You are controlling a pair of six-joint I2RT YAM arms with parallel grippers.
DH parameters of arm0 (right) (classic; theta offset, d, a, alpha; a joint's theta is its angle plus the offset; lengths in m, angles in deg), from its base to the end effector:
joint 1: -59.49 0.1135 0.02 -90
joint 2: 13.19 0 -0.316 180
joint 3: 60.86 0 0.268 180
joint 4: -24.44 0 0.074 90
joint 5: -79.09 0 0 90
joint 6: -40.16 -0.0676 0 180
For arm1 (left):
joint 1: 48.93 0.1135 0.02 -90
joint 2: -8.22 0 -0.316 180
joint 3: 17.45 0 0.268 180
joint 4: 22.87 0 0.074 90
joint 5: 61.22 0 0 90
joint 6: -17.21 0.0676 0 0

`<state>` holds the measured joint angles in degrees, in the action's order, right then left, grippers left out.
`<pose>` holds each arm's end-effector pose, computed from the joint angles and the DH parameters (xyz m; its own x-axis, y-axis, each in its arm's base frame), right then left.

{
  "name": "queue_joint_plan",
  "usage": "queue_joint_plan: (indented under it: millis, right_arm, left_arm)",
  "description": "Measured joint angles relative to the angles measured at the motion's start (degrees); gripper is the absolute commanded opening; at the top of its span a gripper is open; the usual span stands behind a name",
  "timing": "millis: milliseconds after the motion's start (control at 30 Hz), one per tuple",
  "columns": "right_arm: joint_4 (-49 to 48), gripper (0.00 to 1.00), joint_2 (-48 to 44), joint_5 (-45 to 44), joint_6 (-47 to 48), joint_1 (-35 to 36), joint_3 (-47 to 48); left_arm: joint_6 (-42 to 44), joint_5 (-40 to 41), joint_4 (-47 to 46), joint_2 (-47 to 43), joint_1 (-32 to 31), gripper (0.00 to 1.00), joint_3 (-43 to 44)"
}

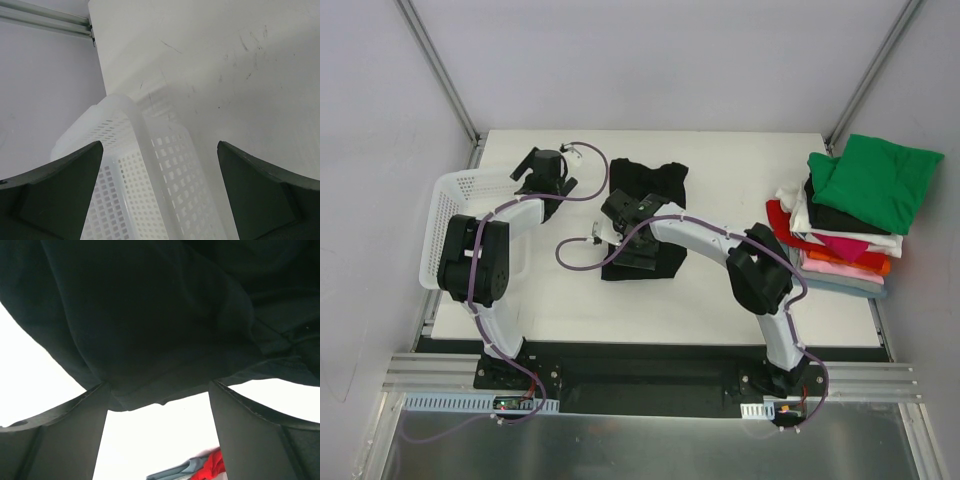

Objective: Fold and stack the t-shirts
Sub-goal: Fold the tshirt

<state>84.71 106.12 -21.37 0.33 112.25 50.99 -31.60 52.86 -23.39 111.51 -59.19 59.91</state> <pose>0.3085 0.3856 0.2243 0.2105 -0.9709 -0.1137 -0.9048 -0.1495 -0.3986 0.4539 -0.0541 0.2456 -0.4495 0.6924 -0.5644 0.1275 0.6751 0.7266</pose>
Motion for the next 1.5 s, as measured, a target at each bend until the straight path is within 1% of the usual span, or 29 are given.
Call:
queue_joint_plan:
  millis: [33,100,133,200,233,300,333,367,400,433,500,800,1067,1500]
  right_arm:
    - [-0.1,0.77,0.2,0.1,0.0,0.0,0.0]
    - [-0.2,0.74,0.8,0.2,0.0,0.0,0.0]
    - [-0.2,0.68,1.0,0.3,0.1,0.0,0.0]
    - [-0.2,0.63,1.5,0.4,0.0,0.0,0.0]
    - [-0.2,0.57,1.7,0.4,0.1,0.0,0.0]
    - [-0.3,0.52,2.0,0.6,0.0,0.0,0.0]
    - [-0.4,0.46,2.1,0.7,0.1,0.0,0.0]
    - [-0.4,0.41,2.2,0.7,0.0,0.0,0.0]
    - [-0.4,0.32,2.3,0.7,0.1,0.0,0.0]
    - [-0.4,0.13,2.4,0.7,0.1,0.0,0.0]
    - [-0.3,0.02,2.4,0.8,0.4,0.0,0.0]
    - [0.9,0.01,2.5,0.2,0.0,0.1,3.3]
    - [1.6,0.01,3.2,-3.9,0.8,0.7,9.9]
    - [-5.1,0.01,7.0,-10.6,7.3,0.6,10.9]
  left_arm:
    - [0.0,0.0,0.0,0.0,0.2,0.99,0.0]
    - [0.0,0.0,-0.2,0.0,0.3,0.99,0.0]
    - [0.0,0.0,-0.3,0.0,0.4,0.99,0.0]
    - [0.0,0.0,-0.5,0.0,0.6,0.99,0.0]
    - [0.0,0.0,-0.7,0.0,0.6,0.99,0.0]
    - [0.0,0.0,-0.8,0.0,1.0,1.00,0.0]
    - [0.0,0.0,-0.8,0.0,1.0,0.99,0.0]
    - [0.0,0.0,-0.8,0.0,1.0,0.99,0.0]
    - [0.0,0.0,-0.8,0.0,1.0,0.99,0.0]
    - [0.0,0.0,-0.8,0.0,1.0,0.99,0.0]
    - [0.0,-0.1,-0.9,0.0,1.0,0.99,-0.1]
    - [0.0,-1.0,-0.9,0.0,1.4,0.99,-0.7]
    - [-0.2,-1.0,-0.9,1.0,1.4,0.99,-0.7]
    - [-0.2,-1.0,-0.8,2.6,1.4,0.99,-0.5]
